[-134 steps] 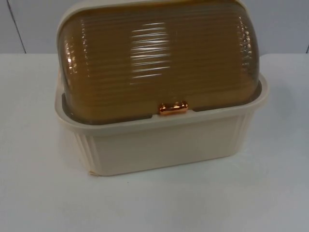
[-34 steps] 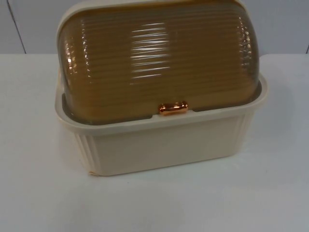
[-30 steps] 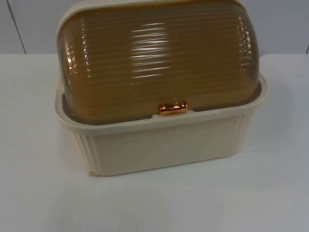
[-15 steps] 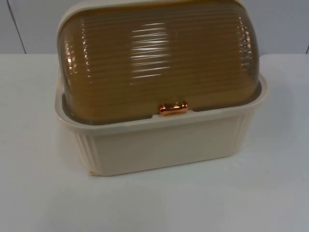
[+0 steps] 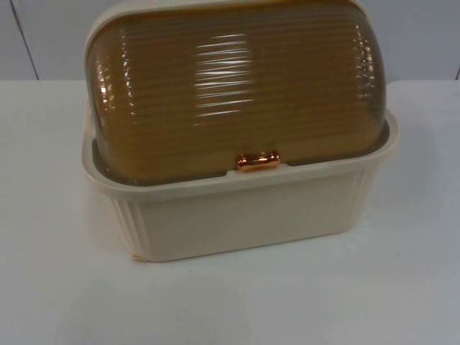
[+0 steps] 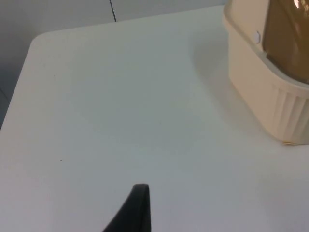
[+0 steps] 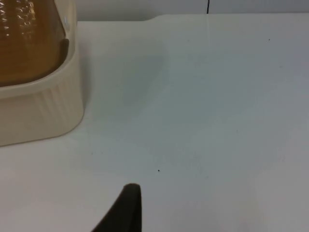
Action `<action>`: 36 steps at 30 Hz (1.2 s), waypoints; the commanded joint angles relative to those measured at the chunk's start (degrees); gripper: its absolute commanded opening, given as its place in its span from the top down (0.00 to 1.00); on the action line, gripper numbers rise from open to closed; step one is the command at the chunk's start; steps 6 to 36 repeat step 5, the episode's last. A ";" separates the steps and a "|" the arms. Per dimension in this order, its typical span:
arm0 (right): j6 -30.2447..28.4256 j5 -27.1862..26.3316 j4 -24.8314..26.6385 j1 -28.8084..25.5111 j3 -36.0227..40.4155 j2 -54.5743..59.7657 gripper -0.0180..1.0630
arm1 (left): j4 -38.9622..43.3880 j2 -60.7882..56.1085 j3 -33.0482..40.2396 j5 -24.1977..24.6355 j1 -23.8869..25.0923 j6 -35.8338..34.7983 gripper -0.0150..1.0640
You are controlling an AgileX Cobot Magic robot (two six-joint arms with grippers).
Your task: Open the box lid with the left hand, place the block into the box with the right hand, then close the box lid with the left hand.
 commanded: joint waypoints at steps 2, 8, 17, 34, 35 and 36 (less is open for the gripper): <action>0.20 -0.01 0.20 -0.05 0.15 -0.13 0.02 | 0.04 -0.18 0.29 0.11 -0.38 -0.57 0.04; 0.20 -0.01 0.20 -0.05 0.15 -0.13 0.02 | -0.08 -0.18 0.29 0.11 -0.38 -1.02 0.04; 0.20 -0.01 0.20 -0.05 0.15 -0.13 0.02 | -0.08 -0.18 0.29 0.11 -0.38 -1.02 0.04; 0.20 -0.01 0.20 -0.05 0.15 -0.13 0.02 | -0.08 -0.18 0.29 0.11 -0.38 -1.02 0.04; 0.20 -0.01 0.20 -0.05 0.15 -0.13 0.02 | -0.08 -0.18 0.29 0.11 -0.38 -1.02 0.04; 0.20 -0.01 0.20 -0.05 0.15 -0.13 0.02 | -0.08 -0.18 0.29 0.11 -0.38 -1.02 0.04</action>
